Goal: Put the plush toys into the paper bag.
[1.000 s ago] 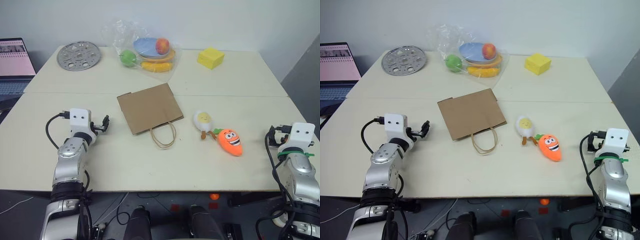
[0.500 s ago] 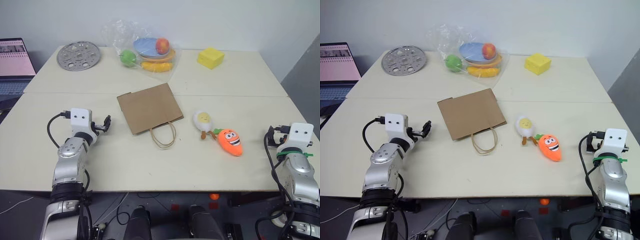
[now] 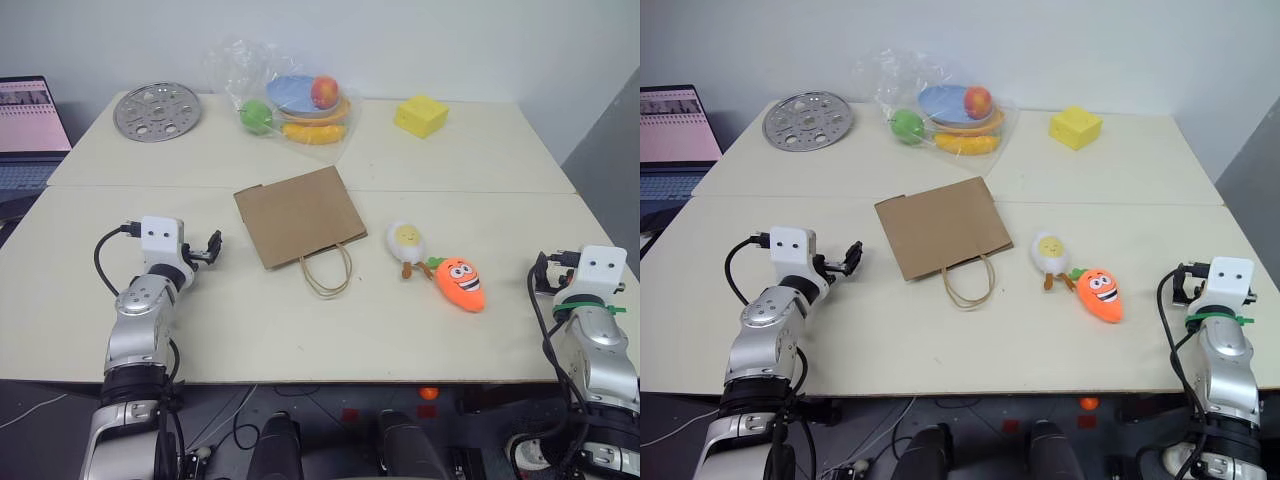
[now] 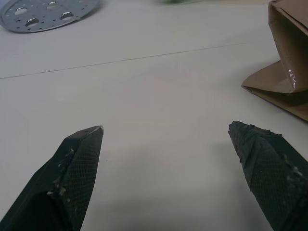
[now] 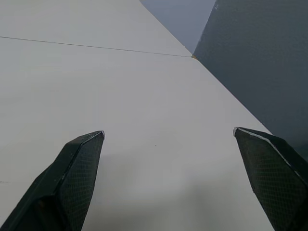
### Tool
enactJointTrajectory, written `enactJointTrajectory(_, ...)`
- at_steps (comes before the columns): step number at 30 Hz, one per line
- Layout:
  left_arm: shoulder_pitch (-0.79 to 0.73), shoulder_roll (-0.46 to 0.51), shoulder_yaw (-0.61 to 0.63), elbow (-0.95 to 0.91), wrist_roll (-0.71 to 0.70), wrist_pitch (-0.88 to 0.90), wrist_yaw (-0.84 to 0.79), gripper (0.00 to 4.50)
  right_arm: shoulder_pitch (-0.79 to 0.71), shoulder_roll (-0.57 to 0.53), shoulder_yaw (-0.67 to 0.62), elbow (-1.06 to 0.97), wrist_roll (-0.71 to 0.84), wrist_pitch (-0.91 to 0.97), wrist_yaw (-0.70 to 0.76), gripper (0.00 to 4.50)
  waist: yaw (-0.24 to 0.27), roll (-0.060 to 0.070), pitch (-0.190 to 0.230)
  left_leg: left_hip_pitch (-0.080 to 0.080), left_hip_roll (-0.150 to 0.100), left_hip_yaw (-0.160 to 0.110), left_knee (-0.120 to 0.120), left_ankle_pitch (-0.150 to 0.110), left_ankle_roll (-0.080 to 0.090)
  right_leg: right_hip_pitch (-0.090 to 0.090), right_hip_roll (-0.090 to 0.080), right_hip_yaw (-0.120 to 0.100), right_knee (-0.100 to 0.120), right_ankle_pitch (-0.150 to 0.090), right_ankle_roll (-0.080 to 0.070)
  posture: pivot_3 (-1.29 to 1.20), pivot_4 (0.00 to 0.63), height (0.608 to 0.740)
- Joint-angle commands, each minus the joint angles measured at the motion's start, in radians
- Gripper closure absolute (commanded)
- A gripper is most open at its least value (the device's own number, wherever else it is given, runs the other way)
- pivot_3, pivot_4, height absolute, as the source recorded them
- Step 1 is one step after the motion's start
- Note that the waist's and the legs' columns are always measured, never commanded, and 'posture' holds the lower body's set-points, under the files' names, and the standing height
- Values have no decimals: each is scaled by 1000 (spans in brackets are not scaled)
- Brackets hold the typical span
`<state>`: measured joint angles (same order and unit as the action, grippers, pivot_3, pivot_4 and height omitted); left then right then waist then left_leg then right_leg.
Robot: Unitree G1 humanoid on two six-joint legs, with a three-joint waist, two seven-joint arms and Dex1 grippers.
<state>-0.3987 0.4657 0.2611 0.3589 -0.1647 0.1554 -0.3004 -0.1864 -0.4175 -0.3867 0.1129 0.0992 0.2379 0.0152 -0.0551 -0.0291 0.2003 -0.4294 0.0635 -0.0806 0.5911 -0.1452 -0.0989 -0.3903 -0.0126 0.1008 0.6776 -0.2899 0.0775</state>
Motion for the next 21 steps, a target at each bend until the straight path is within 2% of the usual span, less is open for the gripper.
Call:
enactJointTrajectory(1, 13, -7, 4, -72, -35, -3, -35, 43, -7, 6, 2, -37, 13, -39, 17, 0, 0, 0, 0, 0, 0, 0, 0, 0, 0, 0, 0, 0, 0, 0, 0, 0, 150, 740)
enactJointTrajectory(8, 108, -22, -34, -211, -72, 4, -132, 43, 24, 14, 79, -103, 50, -97, 167, 0, -2, 0, 0, 0, 0, 0, 0, 0, 0, 0, 0, 0, 0, 0, 0, 0, 150, 740)
enactJointTrajectory(14, 129, -21, -8, -242, -80, 23, -111, 43, 25, 4, 64, -95, 37, -103, 163, 0, 1, 0, 0, 0, 0, 0, 0, 0, 0, 0, 0, 0, 0, -1, -1, 0, 150, 740)
enactJointTrajectory(18, 131, 35, -11, -313, -84, -23, -189, 43, 35, -37, 76, -142, 27, -102, 199, 0, 0, 0, 0, -1, 0, 0, 0, 0, 0, 0, 0, 0, -1, -3, -5, 0, 150, 740)
enactJointTrajectory(21, 157, 140, -95, -454, -109, -58, -404, 43, 56, -99, 89, -334, 124, -7, 316, 0, 0, 1, 1, -1, 0, 0, -1, 0, 0, -1, 0, 0, -1, -3, -5, 0, 150, 740)
